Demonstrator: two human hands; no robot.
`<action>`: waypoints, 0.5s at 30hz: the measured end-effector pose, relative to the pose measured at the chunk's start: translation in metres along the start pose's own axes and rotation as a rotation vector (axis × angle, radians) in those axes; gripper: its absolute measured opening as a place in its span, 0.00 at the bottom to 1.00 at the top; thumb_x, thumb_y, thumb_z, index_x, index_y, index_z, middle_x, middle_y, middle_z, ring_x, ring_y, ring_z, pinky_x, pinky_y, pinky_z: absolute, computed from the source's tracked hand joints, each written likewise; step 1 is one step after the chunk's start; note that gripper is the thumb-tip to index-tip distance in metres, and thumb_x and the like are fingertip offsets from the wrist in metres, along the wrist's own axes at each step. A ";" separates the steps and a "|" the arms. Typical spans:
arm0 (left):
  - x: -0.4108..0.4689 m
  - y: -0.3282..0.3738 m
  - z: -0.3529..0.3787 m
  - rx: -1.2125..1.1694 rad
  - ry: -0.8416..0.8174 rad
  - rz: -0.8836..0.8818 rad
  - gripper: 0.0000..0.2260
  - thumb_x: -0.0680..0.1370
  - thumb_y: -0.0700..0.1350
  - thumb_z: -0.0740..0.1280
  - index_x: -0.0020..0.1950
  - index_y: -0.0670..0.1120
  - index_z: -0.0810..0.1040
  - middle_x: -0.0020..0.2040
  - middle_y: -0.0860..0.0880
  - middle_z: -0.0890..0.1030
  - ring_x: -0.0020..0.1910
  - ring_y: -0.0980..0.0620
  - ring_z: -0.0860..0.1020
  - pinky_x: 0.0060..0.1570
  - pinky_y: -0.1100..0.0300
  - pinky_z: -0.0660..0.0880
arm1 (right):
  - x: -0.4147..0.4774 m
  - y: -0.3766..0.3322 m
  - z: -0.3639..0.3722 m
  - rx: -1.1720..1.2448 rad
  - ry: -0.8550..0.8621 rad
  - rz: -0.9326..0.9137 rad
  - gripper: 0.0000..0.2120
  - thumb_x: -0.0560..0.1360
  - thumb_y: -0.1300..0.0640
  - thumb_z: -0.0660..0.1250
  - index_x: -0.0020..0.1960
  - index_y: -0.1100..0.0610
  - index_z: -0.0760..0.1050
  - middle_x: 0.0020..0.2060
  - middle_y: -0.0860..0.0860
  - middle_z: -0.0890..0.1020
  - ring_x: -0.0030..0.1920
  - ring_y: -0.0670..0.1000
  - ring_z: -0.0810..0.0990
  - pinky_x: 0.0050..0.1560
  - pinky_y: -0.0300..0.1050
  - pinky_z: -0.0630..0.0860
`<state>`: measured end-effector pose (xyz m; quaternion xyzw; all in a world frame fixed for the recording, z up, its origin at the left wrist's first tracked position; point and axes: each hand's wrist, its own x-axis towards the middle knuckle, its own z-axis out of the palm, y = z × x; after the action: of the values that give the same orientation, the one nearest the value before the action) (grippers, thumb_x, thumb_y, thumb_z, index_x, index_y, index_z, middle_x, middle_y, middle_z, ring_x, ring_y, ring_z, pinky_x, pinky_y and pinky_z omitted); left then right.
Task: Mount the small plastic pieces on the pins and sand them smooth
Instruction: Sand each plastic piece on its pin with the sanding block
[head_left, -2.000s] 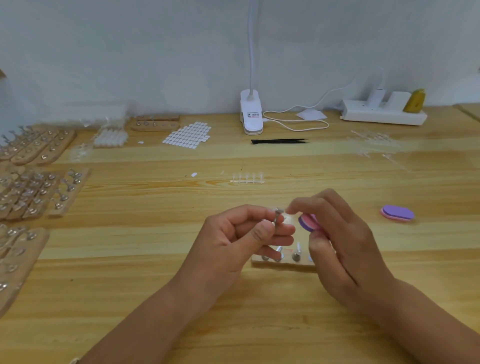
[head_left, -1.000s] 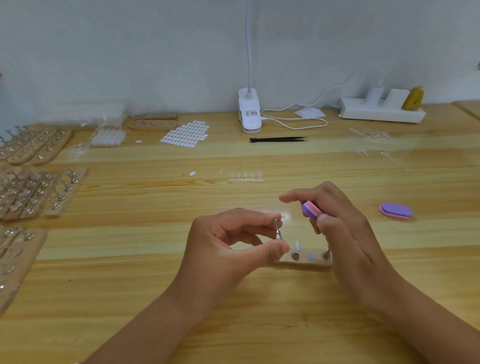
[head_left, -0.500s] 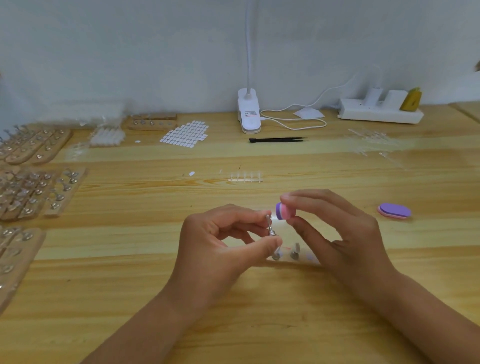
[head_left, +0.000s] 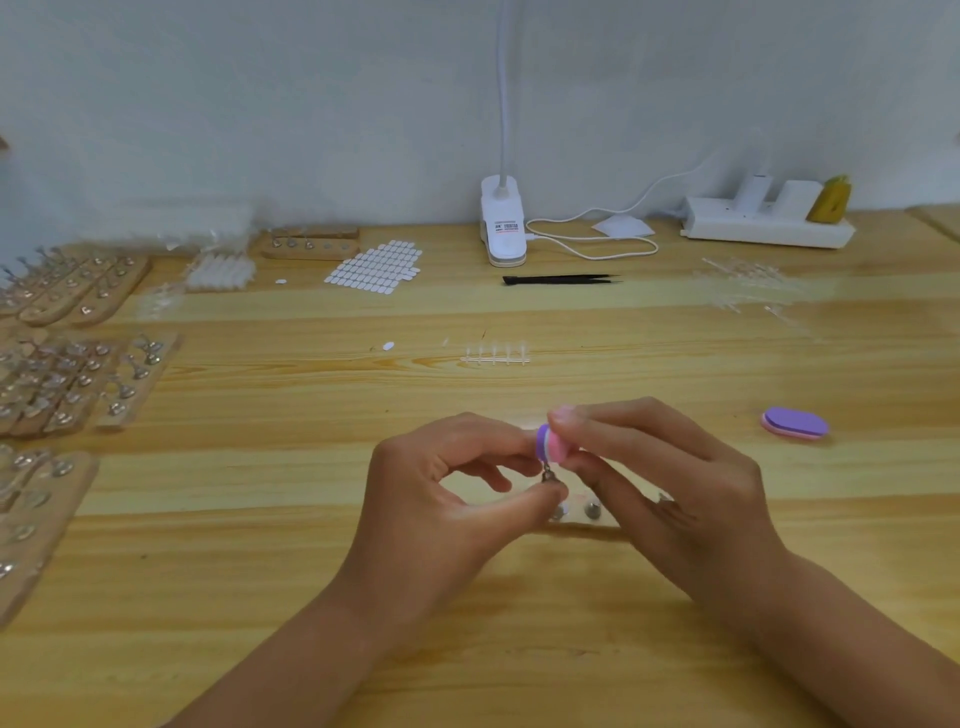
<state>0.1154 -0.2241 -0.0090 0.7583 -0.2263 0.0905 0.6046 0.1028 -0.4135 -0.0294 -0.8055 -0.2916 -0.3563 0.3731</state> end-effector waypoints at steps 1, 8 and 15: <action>0.000 -0.001 -0.001 -0.004 0.010 0.006 0.14 0.65 0.39 0.79 0.48 0.51 0.86 0.42 0.54 0.86 0.42 0.53 0.84 0.39 0.59 0.80 | 0.000 0.003 -0.002 -0.019 -0.007 0.024 0.14 0.74 0.68 0.73 0.59 0.63 0.79 0.51 0.53 0.83 0.55 0.45 0.82 0.59 0.35 0.77; 0.001 0.000 -0.001 0.036 -0.024 0.010 0.15 0.65 0.38 0.80 0.49 0.50 0.86 0.42 0.55 0.85 0.43 0.53 0.84 0.39 0.60 0.80 | 0.000 -0.003 0.001 -0.023 0.038 -0.014 0.12 0.76 0.64 0.71 0.59 0.62 0.79 0.51 0.51 0.83 0.56 0.43 0.82 0.60 0.33 0.75; 0.003 0.002 -0.001 -0.056 -0.040 -0.007 0.15 0.66 0.38 0.78 0.49 0.52 0.86 0.43 0.56 0.86 0.43 0.55 0.84 0.40 0.63 0.79 | 0.001 -0.004 0.000 -0.040 0.078 -0.015 0.11 0.76 0.65 0.71 0.58 0.62 0.79 0.51 0.52 0.84 0.56 0.44 0.82 0.60 0.34 0.75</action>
<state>0.1177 -0.2237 -0.0059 0.7436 -0.2385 0.0668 0.6211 0.1008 -0.4115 -0.0269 -0.7961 -0.2758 -0.3960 0.3651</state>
